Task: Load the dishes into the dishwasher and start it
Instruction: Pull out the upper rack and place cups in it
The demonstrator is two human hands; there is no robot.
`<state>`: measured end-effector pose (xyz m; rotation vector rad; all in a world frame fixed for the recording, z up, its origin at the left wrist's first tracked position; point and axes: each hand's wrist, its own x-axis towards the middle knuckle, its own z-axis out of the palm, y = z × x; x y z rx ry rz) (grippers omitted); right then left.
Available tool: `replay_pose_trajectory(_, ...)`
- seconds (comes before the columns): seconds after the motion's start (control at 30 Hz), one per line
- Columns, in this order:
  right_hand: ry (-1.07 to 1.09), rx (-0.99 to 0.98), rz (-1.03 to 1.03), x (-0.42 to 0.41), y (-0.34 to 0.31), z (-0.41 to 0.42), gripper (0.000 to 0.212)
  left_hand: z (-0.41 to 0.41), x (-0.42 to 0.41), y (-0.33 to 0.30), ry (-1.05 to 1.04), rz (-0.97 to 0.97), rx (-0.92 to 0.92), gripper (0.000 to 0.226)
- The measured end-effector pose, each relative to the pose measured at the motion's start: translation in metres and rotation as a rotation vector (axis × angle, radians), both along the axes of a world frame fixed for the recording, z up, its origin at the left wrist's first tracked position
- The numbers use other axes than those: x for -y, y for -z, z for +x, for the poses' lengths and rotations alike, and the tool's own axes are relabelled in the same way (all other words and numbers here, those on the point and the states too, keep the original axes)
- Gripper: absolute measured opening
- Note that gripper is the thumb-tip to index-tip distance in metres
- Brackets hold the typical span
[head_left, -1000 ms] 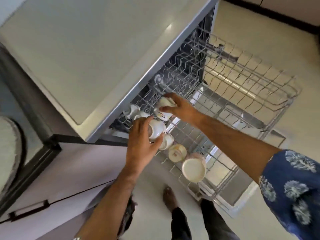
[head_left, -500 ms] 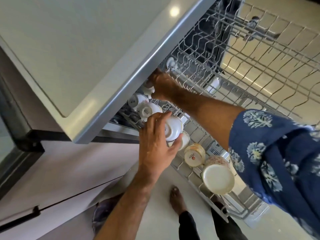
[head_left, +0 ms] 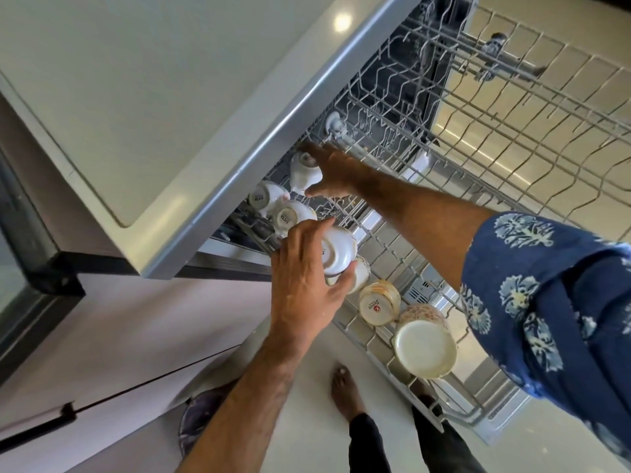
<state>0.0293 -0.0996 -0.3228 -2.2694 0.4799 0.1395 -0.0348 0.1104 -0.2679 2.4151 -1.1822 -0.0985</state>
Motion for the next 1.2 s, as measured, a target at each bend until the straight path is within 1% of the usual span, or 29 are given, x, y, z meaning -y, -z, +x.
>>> replay_pose_trajectory(0.2, -0.038, -0.028, -0.019, 0.007, -0.004, -0.006, 0.096, 0.001, -0.001, 0.002, -0.004, -0.003, 0.003, 0.073)
replay_pose_trajectory(0.33, -0.057, 0.014, -0.041, 0.013, -0.026, -0.031, 0.096, 0.003, -0.001, -0.001, 0.019, 0.007, -0.006, 0.073)
replay_pose_trajectory(0.4, -0.018, 0.088, -0.011, 0.02, -0.04, -0.057, 0.084, 0.007, 0.002, -0.004, 0.042, 0.013, 0.0, 0.073)
replay_pose_trajectory(0.5, 0.085, 0.222, 0.081, 0.024, -0.054, -0.111, 0.056, 0.021, 0.02, -0.009, 0.048, 0.021, -0.02, 0.071)
replay_pose_trajectory(0.57, 0.161, 0.238, 0.115, 0.016, -0.055, -0.154, 0.043, 0.033, 0.042, -0.012, 0.012, 0.045, -0.058, 0.071)
replay_pose_trajectory(0.63, 0.216, 0.204, 0.149, -0.001, -0.05, -0.197, 0.036, 0.047, 0.064, -0.012, -0.034, 0.065, -0.1, 0.073)
replay_pose_trajectory(0.73, 0.208, 0.164, 0.209, -0.029, -0.035, -0.244, 0.036, 0.066, 0.088, -0.007, -0.072, 0.143, -0.123, 0.071)
replay_pose_trajectory(0.9, 0.282, 0.125, 0.267, -0.052, -0.013, -0.273, 0.034, 0.075, 0.101, 0.002, -0.008, 0.342, -0.002, 0.068)
replay_pose_trajectory(1.03, 0.321, 0.11, 0.291, -0.058, -0.005, -0.274, 0.034, 0.075, 0.105, 0.0, 0.036, 0.418, 0.039, 0.069)
replay_pose_trajectory(1.2, 0.298, 0.103, 0.298, -0.051, -0.002, -0.272, 0.033, 0.077, 0.105, -0.004, 0.032, 0.433, 0.053, 0.068)
